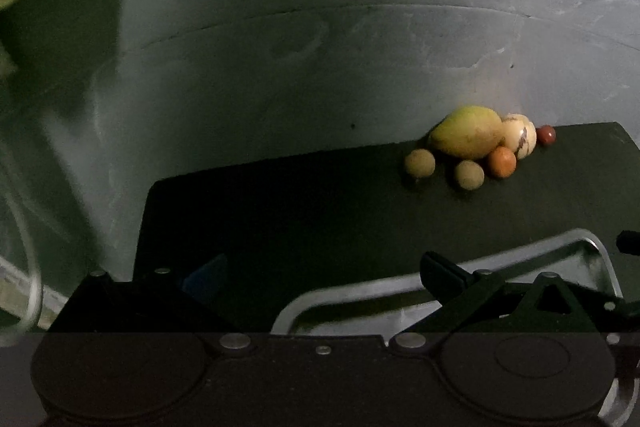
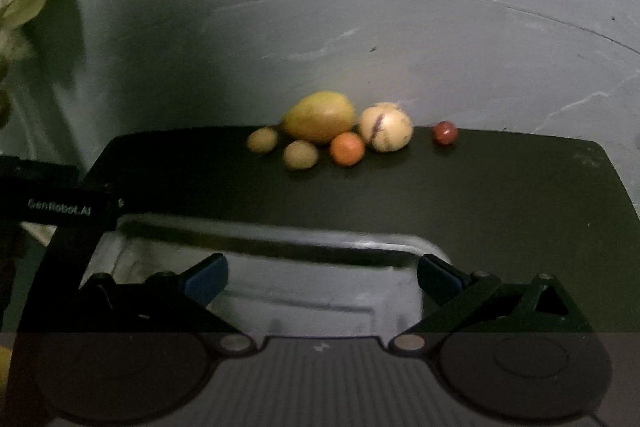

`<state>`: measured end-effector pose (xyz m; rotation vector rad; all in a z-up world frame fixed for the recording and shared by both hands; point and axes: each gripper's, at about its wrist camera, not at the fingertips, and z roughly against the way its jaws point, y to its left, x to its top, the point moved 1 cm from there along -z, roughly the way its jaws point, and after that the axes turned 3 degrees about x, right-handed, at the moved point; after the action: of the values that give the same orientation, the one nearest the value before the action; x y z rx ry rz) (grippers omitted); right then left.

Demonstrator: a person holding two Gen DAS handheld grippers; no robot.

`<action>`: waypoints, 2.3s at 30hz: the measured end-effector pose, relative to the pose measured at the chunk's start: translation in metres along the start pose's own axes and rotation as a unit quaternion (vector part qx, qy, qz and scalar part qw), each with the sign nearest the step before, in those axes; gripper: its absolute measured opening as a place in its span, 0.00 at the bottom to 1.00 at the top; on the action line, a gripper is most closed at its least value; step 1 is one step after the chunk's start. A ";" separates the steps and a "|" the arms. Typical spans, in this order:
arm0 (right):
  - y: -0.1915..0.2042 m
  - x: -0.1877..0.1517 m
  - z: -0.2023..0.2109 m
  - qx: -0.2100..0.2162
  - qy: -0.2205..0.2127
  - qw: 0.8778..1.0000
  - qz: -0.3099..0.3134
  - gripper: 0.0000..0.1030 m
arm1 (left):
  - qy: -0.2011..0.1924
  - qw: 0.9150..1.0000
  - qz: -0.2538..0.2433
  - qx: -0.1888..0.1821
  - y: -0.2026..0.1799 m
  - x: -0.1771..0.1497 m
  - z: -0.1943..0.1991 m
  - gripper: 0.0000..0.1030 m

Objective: Organize fruits
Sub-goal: 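Move both tools past the tray toward the row of fruits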

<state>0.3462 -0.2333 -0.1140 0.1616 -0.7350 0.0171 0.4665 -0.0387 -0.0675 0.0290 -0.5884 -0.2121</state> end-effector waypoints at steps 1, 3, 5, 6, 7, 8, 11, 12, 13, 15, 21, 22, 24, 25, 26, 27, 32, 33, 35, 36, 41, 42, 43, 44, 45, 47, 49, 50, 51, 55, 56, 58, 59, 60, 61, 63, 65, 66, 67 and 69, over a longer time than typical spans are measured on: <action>-0.004 0.003 -0.003 -0.002 -0.003 1.000 -0.004 1.00 | 0.000 1.000 -0.001 0.000 -0.002 0.003 -0.004 0.99; -0.011 0.009 -0.008 -0.003 -0.007 1.000 -0.010 1.00 | -0.001 1.000 -0.003 0.000 -0.007 0.010 -0.011 0.99; -0.017 0.015 -0.014 -0.004 -0.013 1.000 -0.015 1.00 | -0.001 1.000 -0.007 0.000 -0.011 0.015 -0.018 0.99; -0.019 0.017 -0.016 -0.004 -0.015 1.000 -0.017 1.00 | -0.001 1.000 -0.009 0.000 -0.013 0.018 -0.022 0.99; -0.021 0.020 -0.019 -0.005 -0.018 1.000 -0.020 1.00 | -0.001 1.000 -0.012 0.000 -0.016 0.020 -0.025 0.99; -0.024 0.022 -0.022 -0.004 -0.020 1.000 -0.024 0.99 | -0.001 1.000 -0.014 -0.001 -0.018 0.023 -0.029 0.99; -0.028 0.028 -0.031 0.001 -0.026 0.999 -0.036 0.97 | -0.001 1.000 -0.019 -0.002 -0.025 0.029 -0.038 0.99; -0.029 0.030 -0.034 0.002 -0.028 0.999 -0.039 0.96 | -0.001 1.000 -0.021 -0.003 -0.027 0.031 -0.041 0.99; -0.031 0.031 -0.037 0.004 -0.029 0.999 -0.042 0.95 | -0.002 1.000 -0.022 -0.004 -0.029 0.033 -0.044 0.99; -0.034 0.033 -0.043 0.001 -0.033 0.998 -0.046 0.91 | -0.002 1.000 -0.026 -0.006 -0.032 0.037 -0.050 0.99; -0.040 0.039 -0.057 0.005 -0.037 0.998 -0.059 0.82 | -0.008 0.999 -0.044 -0.018 -0.042 0.046 -0.064 0.99; -0.041 0.040 -0.058 0.007 -0.037 0.997 -0.060 0.81 | -0.009 0.999 -0.048 -0.021 -0.043 0.047 -0.065 0.98; -0.042 0.041 -0.061 0.012 -0.036 0.997 -0.063 0.78 | -0.011 0.998 -0.054 -0.028 -0.046 0.049 -0.069 0.95; -0.041 0.041 -0.062 0.013 -0.036 0.997 -0.064 0.77 | -0.012 0.998 -0.056 -0.031 -0.047 0.049 -0.070 0.94; -0.041 0.042 -0.064 0.015 -0.036 0.997 -0.065 0.75 | -0.012 0.998 -0.057 -0.033 -0.047 0.049 -0.070 0.92; -0.042 0.043 -0.065 0.016 -0.037 0.997 -0.066 0.73 | -0.013 0.998 -0.058 -0.037 -0.048 0.050 -0.071 0.91; -0.043 0.045 -0.072 0.024 -0.036 0.996 -0.072 0.67 | -0.013 0.997 -0.062 -0.048 -0.050 0.051 -0.074 0.81; -0.043 0.045 -0.074 0.025 -0.036 0.996 -0.073 0.65 | -0.013 0.997 -0.063 -0.051 -0.051 0.051 -0.075 0.79; -0.043 0.046 -0.076 0.029 -0.036 0.996 -0.074 0.64 | -0.013 0.996 -0.065 -0.055 -0.052 0.053 -0.076 0.76; -0.043 0.047 -0.077 0.030 -0.036 0.996 -0.075 0.64 | -0.013 0.996 -0.067 -0.057 -0.053 0.053 -0.076 0.74; -0.041 0.049 -0.083 0.037 -0.035 0.996 -0.074 0.59 | -0.012 0.995 -0.071 -0.065 -0.056 0.053 -0.078 0.60; -0.040 0.050 -0.084 0.038 -0.035 0.996 -0.074 0.58 | -0.011 0.995 -0.071 -0.066 -0.059 0.054 -0.080 0.58; -0.040 0.050 -0.086 0.039 -0.035 0.996 -0.075 0.58 | -0.011 0.995 -0.071 -0.067 -0.060 0.055 -0.080 0.57; -0.040 0.051 -0.087 0.041 -0.035 0.996 -0.075 0.56 | -0.011 0.995 -0.072 -0.068 -0.060 0.055 -0.081 0.55; -0.042 0.049 -0.085 0.042 -0.035 0.996 -0.075 0.54 | -0.011 0.995 -0.072 -0.069 -0.061 0.055 -0.082 0.53; -0.041 0.049 -0.087 0.044 -0.035 0.995 -0.077 0.52 | -0.009 0.995 -0.072 -0.070 -0.063 0.054 -0.081 0.49; -0.041 0.051 -0.089 0.045 -0.033 0.995 -0.079 0.49 | -0.008 0.995 -0.072 -0.071 -0.059 0.054 -0.080 0.47; -0.041 0.051 -0.091 0.046 -0.033 0.995 -0.081 0.46 | -0.008 0.995 -0.073 -0.071 -0.059 0.053 -0.081 0.46; -0.040 0.050 -0.092 0.048 -0.031 0.995 -0.084 0.43 | -0.007 0.995 -0.073 -0.071 -0.060 0.054 -0.082 0.45; -0.044 0.050 -0.087 0.053 -0.032 0.994 -0.090 0.39 | -0.007 0.994 -0.077 -0.076 -0.063 0.055 -0.084 0.38; -0.043 0.050 -0.086 0.054 -0.033 0.994 -0.090 0.38 | -0.006 0.994 -0.078 -0.077 -0.065 0.055 -0.086 0.35; -0.043 0.050 -0.086 0.058 -0.033 0.994 -0.091 0.35 | -0.006 0.994 -0.079 -0.080 -0.066 0.054 -0.086 0.31; -0.043 0.049 -0.087 0.060 -0.033 0.993 -0.092 0.33 | -0.006 0.994 -0.079 -0.081 -0.066 0.054 -0.086 0.30; -0.043 0.048 -0.087 0.061 -0.033 0.993 -0.091 0.31 | -0.007 0.993 -0.080 -0.081 -0.067 0.054 -0.086 0.30; -0.042 0.048 -0.087 0.060 -0.034 0.994 -0.090 0.31 | -0.007 0.993 -0.081 -0.081 -0.066 0.054 -0.085 0.30; -0.042 0.047 -0.086 0.061 -0.033 0.993 -0.090 0.31 | -0.007 0.993 -0.082 -0.082 -0.066 0.053 -0.084 0.30; -0.042 0.047 -0.085 0.062 -0.035 0.993 -0.091 0.30 | -0.007 0.993 -0.083 -0.083 -0.066 0.054 -0.084 0.29; -0.042 0.046 -0.084 0.062 -0.035 0.993 -0.092 0.30 | -0.007 0.993 -0.084 -0.083 -0.067 0.054 -0.084 0.29; -0.042 0.045 -0.082 0.062 -0.036 0.993 -0.092 0.30 | -0.007 0.993 -0.084 -0.083 -0.067 0.054 -0.082 0.29; -0.042 0.044 -0.081 0.061 -0.037 0.993 -0.091 0.30 | -0.006 0.993 -0.085 -0.081 -0.067 0.052 -0.079 0.29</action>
<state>0.4357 -0.2640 -0.1490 0.3468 -0.7903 -0.1187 0.5398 -0.1178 -0.1109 -0.0802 -0.5785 -0.4254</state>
